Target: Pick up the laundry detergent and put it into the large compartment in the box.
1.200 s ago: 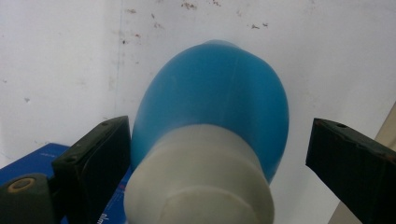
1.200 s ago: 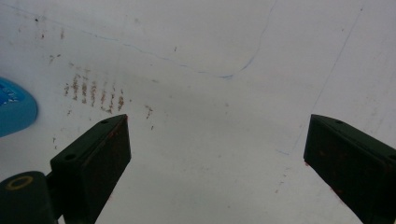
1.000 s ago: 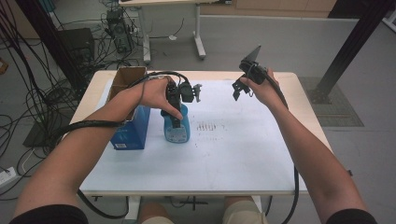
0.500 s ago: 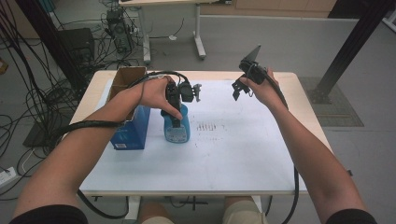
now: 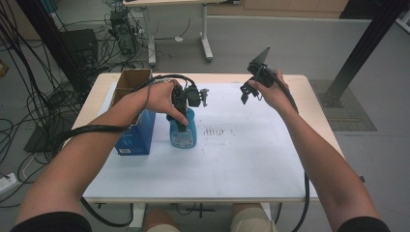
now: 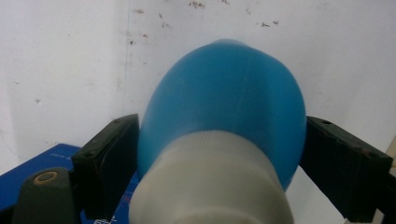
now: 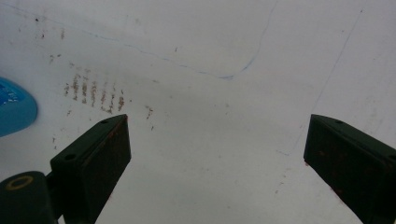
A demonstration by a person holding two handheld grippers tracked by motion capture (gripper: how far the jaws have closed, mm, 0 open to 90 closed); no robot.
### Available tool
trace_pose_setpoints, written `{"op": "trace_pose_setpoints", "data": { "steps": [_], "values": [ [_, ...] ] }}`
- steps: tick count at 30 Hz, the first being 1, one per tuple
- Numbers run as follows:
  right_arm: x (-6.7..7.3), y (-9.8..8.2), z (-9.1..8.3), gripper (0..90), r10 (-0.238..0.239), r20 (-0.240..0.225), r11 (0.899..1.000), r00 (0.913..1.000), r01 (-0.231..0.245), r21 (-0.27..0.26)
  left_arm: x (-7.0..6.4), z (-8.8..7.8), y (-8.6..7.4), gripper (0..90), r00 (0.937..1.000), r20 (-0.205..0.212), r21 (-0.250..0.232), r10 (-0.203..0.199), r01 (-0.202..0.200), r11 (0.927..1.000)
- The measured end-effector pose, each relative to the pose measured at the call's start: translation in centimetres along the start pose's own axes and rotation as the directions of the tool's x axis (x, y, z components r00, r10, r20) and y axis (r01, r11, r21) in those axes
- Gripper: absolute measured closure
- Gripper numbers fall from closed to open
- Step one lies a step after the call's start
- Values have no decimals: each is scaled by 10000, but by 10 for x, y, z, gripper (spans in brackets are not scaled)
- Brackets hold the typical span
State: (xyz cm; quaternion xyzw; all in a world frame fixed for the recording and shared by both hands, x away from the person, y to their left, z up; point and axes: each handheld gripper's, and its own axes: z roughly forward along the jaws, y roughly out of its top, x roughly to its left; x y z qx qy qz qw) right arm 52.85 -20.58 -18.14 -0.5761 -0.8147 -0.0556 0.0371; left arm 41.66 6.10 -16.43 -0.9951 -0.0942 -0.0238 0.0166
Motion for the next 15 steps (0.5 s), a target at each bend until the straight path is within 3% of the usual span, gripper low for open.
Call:
{"op": "trace_pose_setpoints", "data": {
  "steps": [15],
  "values": [
    [-2,-1,-1,71,4,-1,10000,10000,-4,-11,1,1,0,286,9999,-68,-107,78,-79,9999]
  ]
}}
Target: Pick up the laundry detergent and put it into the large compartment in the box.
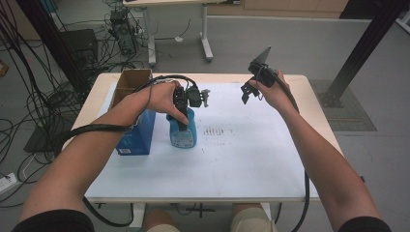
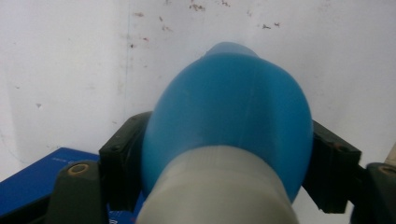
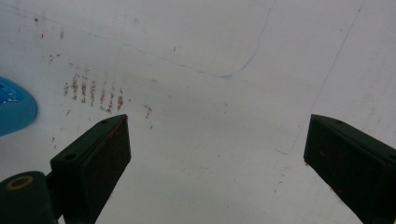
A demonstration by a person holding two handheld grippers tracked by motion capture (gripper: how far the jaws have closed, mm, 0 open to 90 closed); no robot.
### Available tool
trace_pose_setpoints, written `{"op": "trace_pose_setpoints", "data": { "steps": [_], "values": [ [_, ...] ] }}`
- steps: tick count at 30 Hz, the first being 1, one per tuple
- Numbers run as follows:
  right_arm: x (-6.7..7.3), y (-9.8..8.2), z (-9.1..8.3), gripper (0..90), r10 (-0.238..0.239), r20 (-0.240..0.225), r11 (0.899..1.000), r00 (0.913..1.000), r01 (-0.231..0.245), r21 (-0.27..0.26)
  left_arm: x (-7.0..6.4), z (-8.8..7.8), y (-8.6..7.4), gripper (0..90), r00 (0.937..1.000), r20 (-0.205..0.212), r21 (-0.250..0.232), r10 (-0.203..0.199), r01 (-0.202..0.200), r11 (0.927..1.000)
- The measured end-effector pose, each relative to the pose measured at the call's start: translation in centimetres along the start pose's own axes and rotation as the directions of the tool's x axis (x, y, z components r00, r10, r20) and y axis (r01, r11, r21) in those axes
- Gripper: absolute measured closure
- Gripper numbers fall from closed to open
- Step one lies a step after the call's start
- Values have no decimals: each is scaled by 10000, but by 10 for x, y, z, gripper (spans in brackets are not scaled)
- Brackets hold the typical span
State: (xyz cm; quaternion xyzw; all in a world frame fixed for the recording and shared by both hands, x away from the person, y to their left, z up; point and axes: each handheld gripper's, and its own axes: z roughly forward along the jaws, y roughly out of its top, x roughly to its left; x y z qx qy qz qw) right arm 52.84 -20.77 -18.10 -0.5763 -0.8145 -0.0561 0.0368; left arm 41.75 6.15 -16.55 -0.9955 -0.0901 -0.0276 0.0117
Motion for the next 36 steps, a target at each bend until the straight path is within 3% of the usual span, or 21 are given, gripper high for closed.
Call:
{"op": "trace_pose_setpoints", "data": {
  "steps": [10,36],
  "values": [
    [0,1,0,71,37,-15,10000,10000,-37,39,3,-1,0,328,9999,65,0,99,-99,10000],
    [3,2,2,71,-22,-11,10000,10000,22,12,2,-1,1,337,9999,22,16,162,-162,9999]
  ]
}}
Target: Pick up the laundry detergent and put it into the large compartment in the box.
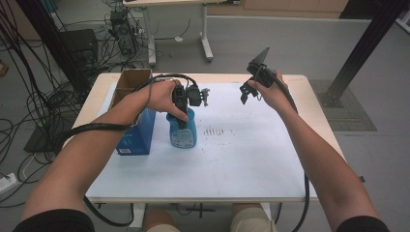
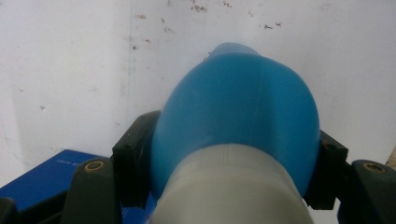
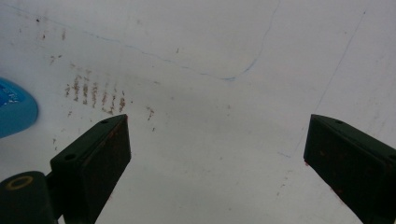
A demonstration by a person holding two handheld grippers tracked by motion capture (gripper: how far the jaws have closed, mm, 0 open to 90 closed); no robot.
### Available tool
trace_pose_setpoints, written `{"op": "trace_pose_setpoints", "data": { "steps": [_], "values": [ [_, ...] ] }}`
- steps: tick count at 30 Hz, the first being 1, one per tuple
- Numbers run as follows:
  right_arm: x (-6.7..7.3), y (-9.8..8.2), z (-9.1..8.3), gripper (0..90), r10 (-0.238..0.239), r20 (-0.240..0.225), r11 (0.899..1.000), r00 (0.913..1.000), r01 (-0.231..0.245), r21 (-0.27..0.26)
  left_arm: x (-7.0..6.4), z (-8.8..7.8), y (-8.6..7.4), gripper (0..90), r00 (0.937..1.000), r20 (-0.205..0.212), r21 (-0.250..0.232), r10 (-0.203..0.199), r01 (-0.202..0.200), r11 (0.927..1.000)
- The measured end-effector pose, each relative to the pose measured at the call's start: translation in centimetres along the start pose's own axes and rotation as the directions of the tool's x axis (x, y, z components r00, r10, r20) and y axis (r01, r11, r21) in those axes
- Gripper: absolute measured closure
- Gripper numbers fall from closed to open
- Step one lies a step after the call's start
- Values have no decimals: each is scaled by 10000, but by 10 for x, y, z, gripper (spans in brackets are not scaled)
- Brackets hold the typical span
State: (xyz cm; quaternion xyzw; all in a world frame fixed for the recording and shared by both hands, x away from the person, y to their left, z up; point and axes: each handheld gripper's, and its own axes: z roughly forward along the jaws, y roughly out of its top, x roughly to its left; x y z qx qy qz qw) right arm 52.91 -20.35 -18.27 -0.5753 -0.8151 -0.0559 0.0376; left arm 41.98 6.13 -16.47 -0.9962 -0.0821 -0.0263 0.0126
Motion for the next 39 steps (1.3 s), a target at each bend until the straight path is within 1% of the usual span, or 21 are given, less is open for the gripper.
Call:
{"op": "trace_pose_setpoints", "data": {
  "steps": [7,17,39],
  "values": [
    [2,1,1,71,-54,-21,10000,10000,54,20,-1,0,-2,336,10000,-30,-60,27,-27,10000],
    [2,1,1,71,-91,-34,10000,10000,91,-8,-2,0,0,336,10000,-52,-9,37,-37,10000],
    [5,2,3,71,-102,-40,9999,9999,102,0,1,0,1,344,10000,46,60,-52,52,10000]
  ]
}}
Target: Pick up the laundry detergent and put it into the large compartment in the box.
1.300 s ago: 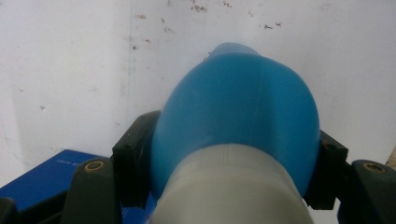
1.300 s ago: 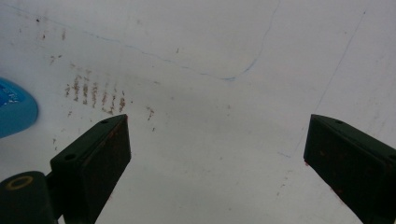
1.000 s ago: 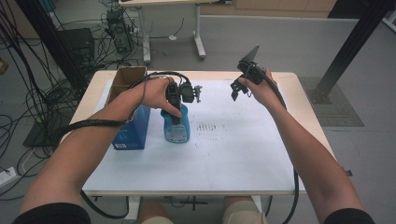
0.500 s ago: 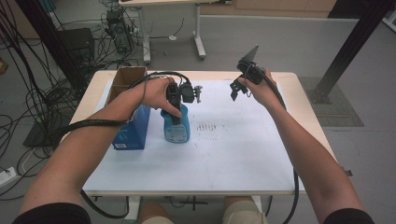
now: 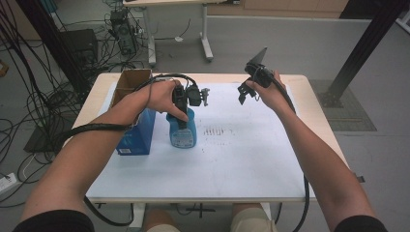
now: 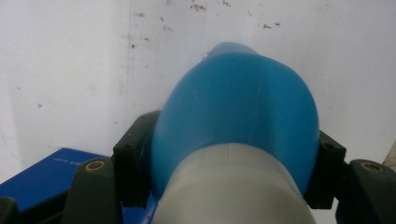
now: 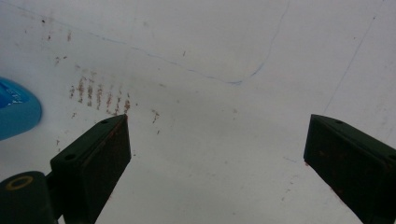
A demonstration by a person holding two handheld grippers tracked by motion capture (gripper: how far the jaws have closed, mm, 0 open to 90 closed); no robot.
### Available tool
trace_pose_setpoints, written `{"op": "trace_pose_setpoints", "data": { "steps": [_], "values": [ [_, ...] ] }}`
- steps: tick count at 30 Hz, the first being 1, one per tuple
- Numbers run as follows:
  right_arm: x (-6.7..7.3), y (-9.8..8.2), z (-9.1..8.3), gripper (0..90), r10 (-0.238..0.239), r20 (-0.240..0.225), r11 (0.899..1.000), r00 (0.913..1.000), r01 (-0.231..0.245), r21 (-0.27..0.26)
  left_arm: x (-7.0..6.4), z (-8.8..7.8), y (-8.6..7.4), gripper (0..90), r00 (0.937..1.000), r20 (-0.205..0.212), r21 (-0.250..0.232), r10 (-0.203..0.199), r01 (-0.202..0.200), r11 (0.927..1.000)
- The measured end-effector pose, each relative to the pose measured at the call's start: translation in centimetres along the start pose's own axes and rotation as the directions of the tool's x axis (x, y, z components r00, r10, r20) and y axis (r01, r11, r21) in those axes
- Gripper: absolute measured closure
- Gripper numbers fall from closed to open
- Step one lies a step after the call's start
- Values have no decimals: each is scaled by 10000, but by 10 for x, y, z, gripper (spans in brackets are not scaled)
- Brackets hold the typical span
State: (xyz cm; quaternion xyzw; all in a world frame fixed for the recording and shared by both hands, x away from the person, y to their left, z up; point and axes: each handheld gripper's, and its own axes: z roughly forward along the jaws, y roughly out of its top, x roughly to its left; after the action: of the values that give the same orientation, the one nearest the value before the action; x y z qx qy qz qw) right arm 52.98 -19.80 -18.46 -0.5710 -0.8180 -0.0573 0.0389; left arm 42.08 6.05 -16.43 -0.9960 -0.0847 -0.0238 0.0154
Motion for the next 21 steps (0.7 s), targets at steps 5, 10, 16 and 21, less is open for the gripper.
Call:
{"op": "trace_pose_setpoints", "data": {
  "steps": [5,10,16,21],
  "values": [
    [1,1,1,71,-34,-3,10000,10000,34,48,1,0,0,345,10000,48,-6,-45,45,10000],
    [1,1,1,71,-20,15,10000,10000,20,45,1,0,-1,346,10000,56,-49,-77,78,10000],
    [2,1,1,71,-30,28,10000,10000,30,63,1,0,-1,347,9999,70,-23,-89,89,10000],
    [2,1,1,71,-58,36,10000,10000,57,41,2,0,-2,348,9999,93,-63,-145,145,9999]
  ]
}}
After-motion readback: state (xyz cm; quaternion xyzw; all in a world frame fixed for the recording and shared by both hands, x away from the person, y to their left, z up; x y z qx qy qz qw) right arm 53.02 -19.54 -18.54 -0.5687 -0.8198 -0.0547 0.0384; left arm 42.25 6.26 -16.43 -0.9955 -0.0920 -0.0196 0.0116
